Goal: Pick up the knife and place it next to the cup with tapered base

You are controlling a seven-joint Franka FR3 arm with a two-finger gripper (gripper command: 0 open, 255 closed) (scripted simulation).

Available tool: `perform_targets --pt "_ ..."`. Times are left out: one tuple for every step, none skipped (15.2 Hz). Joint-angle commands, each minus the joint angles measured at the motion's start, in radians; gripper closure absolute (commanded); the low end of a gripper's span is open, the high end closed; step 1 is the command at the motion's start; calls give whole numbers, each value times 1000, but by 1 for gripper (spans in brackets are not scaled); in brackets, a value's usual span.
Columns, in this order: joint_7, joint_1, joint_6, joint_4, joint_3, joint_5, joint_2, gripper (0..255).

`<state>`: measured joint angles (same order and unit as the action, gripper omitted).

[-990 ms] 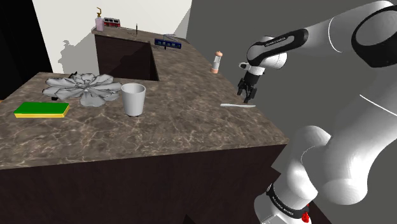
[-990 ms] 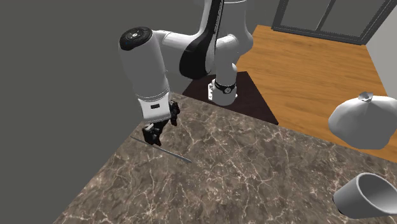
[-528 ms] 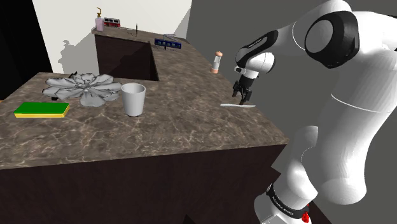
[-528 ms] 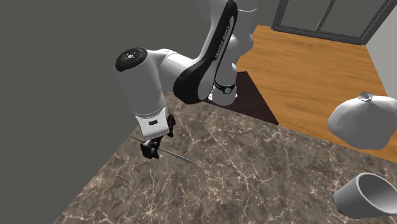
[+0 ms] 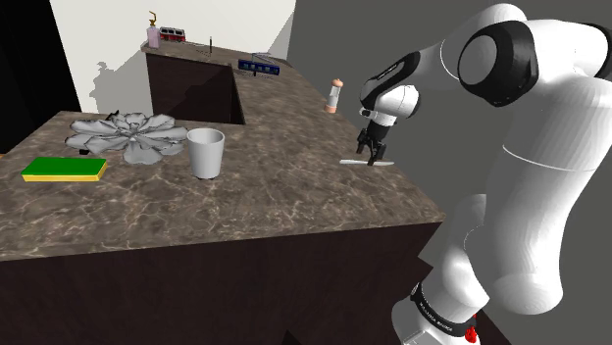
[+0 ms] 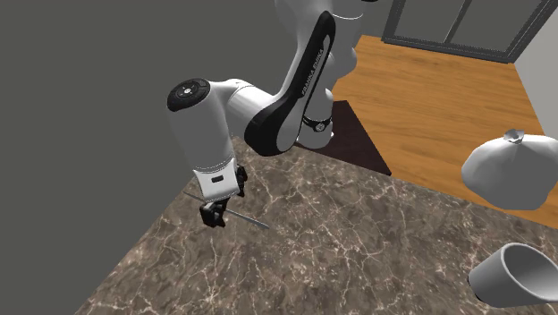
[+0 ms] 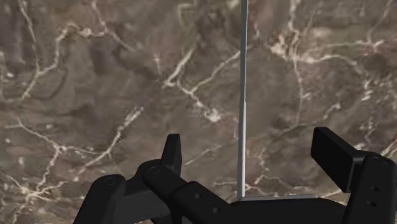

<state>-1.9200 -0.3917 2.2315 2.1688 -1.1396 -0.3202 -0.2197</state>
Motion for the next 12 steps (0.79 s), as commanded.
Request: perform_targets --pt "0 0 0 0 0 0 0 0" --pt "0 0 0 0 0 0 0 0" --pt "0 0 0 0 0 0 0 255" --pt "0 0 0 0 0 0 0 255" --pt "0 0 0 0 0 0 0 255" --pt "0 0 0 0 0 0 0 255" --pt "0 0 0 0 0 0 0 255" --pt "0 0 0 0 0 0 0 255" --pt "0 0 0 0 0 0 0 255" --pt "0 0 0 0 0 0 0 255" --pt "0 0 0 0 0 0 0 255" --pt "0 0 0 0 0 0 0 255"
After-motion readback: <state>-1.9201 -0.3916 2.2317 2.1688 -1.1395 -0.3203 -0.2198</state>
